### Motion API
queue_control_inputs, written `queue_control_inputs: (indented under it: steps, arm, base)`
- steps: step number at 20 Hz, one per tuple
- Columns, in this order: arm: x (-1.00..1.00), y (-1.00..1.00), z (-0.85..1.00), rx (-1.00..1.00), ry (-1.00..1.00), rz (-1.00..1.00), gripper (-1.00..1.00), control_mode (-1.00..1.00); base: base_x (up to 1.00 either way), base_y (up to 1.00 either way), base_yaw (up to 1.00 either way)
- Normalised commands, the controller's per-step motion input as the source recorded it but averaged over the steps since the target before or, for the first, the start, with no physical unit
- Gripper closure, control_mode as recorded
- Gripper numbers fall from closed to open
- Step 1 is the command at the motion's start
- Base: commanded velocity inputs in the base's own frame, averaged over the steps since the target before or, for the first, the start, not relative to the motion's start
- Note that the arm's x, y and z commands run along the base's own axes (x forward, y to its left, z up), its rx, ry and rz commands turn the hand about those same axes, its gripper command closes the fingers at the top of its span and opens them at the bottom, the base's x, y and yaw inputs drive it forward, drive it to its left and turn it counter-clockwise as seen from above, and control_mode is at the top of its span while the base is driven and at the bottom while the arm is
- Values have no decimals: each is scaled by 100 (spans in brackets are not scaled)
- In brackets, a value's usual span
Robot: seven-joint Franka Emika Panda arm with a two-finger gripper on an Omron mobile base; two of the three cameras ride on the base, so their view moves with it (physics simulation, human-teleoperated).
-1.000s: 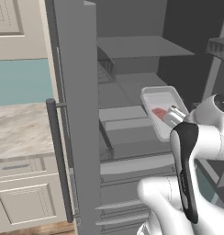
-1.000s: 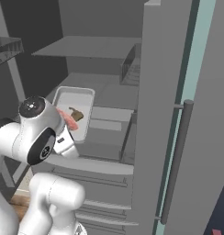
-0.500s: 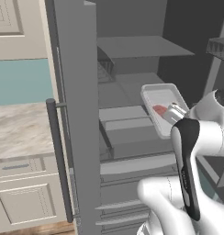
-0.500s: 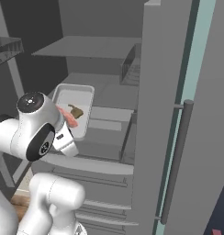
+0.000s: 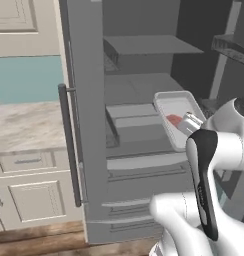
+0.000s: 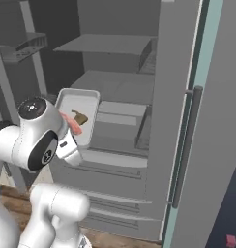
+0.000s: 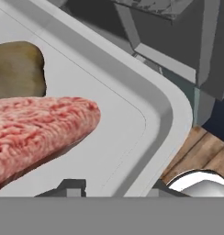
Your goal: Place the tupperware containing the steak and garlic meal in the microwave. Close the microwave door and press the start button to reheat the meal.
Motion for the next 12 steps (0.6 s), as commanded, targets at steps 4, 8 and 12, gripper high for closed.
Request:
queue_control_inputs:
  steps: [4,8,12]
  arm:
    - [0,0,0,0,0,0,100,100]
    - [0,0,0,0,0,0,100,100]
    - [0,0,0,0,0,0,100,100]
  base:
    - [-74,0,12]
    - [-59,3,19]
    - [-23,16,34]
